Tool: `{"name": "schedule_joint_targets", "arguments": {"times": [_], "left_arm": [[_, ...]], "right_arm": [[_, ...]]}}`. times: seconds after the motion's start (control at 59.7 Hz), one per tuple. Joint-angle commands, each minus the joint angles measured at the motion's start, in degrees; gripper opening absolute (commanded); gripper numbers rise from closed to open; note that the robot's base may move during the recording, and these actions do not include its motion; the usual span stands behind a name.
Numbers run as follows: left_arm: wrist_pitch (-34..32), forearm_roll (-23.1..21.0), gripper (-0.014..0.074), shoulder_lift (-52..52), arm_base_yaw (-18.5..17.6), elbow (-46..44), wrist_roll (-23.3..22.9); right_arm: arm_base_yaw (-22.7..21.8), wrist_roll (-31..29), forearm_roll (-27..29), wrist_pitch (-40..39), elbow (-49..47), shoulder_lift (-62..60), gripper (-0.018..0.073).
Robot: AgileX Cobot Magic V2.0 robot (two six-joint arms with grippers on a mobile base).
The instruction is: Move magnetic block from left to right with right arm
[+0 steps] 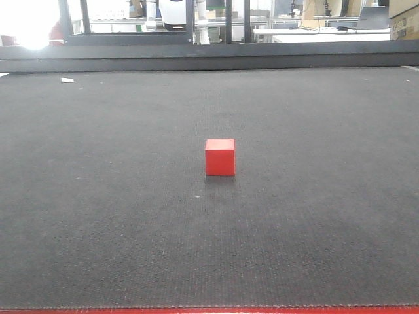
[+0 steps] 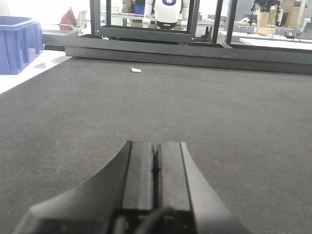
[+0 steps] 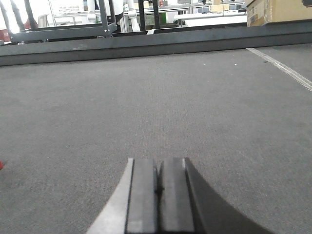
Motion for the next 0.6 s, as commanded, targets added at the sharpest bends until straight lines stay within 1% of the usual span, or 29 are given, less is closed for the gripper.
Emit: {"name": "schedule_joint_targets", "arguments": {"times": [0.0, 0.586], "left_arm": [[-5.17, 0.00, -0.0116, -0.79, 0.07, 0.54, -0.25], [-5.17, 0.00, -0.0116, -0.79, 0.07, 0.54, -0.25]], "right_arm": [[-0.03, -0.16, -0.53, -5.34, -0.27, -1.19, 0.0067], [-0.03, -0.16, -0.53, -5.59, -0.27, -1.19, 0.0067]]}}
